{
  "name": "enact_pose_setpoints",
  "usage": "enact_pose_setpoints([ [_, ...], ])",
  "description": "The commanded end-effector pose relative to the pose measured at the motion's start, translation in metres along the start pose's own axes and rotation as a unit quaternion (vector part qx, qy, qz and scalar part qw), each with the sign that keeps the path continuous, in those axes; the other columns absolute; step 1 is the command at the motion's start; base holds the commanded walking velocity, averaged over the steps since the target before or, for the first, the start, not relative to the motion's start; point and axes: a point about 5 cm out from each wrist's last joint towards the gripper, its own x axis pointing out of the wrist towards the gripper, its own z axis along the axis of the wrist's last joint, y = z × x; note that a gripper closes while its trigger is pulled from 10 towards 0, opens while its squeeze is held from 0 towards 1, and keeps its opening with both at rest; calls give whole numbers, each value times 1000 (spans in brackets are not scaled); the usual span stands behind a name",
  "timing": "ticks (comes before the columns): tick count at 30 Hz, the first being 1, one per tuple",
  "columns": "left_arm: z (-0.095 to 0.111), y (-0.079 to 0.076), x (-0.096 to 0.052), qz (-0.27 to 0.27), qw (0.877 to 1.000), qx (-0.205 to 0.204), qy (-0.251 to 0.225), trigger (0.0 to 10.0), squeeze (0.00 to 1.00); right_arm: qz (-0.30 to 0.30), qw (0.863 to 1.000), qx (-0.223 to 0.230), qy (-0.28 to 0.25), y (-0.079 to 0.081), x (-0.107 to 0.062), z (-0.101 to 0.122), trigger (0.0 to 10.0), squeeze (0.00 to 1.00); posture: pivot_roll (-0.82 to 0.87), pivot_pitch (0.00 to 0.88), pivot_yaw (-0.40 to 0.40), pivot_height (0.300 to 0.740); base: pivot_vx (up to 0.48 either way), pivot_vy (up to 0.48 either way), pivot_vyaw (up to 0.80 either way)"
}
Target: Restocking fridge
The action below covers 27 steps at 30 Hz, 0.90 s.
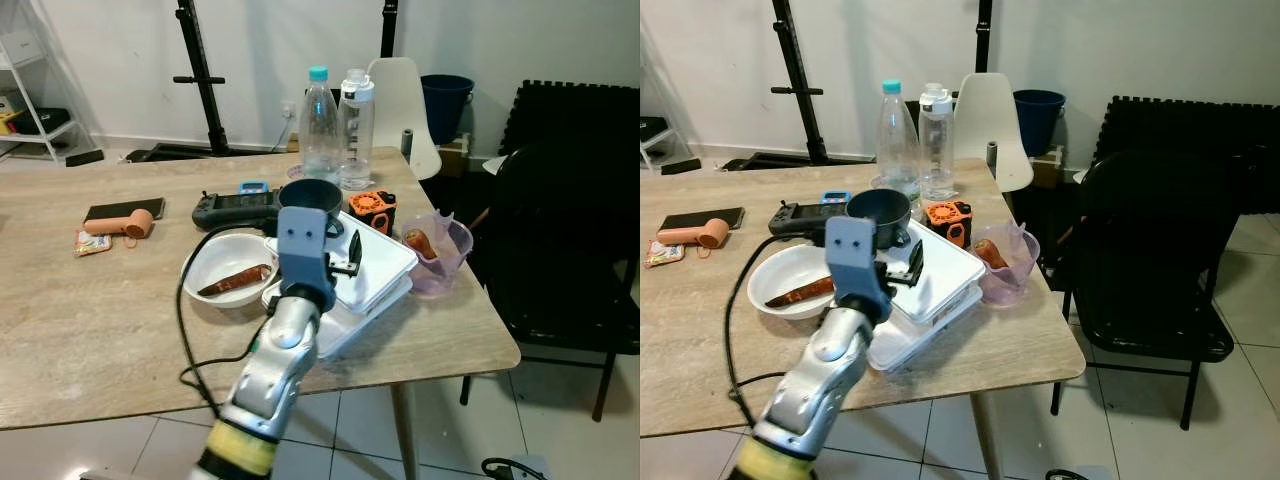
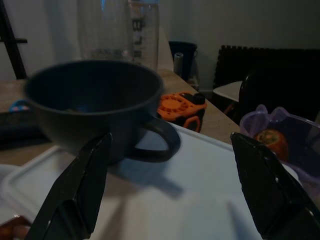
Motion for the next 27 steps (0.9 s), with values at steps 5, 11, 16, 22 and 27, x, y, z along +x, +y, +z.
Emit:
enact_pose_setpoints([
  [5, -1, 0, 15, 71, 997, 39, 17, 10000, 0, 4, 1000, -4, 9, 3, -1, -3, 10000, 192, -126, 59, 17, 740, 0, 0, 0],
  [11, 0, 0, 15, 125, 991, 49, 18, 10000, 0, 0, 1000, -2, 12, 0, -2, -7, 10000, 192, -131, 57, 20, 740, 0, 0, 0],
  [16, -2, 3, 12, 141, 989, 49, 23, 10000, 0, -1, 1000, -2, 14, -2, -3, -9, 10000, 192, -126, 60, 17, 740, 0, 0, 0],
  [22, -8, 14, 15, 179, 982, 53, 36, 4667, 0, 1, 1000, -3, 15, 1, -2, -8, 10000, 192, -122, 61, 14, 740, 0, 0, 0],
  [27, -9, 21, 15, 196, 979, 42, 38, 0, 0, 4, 1000, -4, 11, 2, -1, -5, 10000, 196, -122, 66, 7, 740, 0, 0, 0],
])
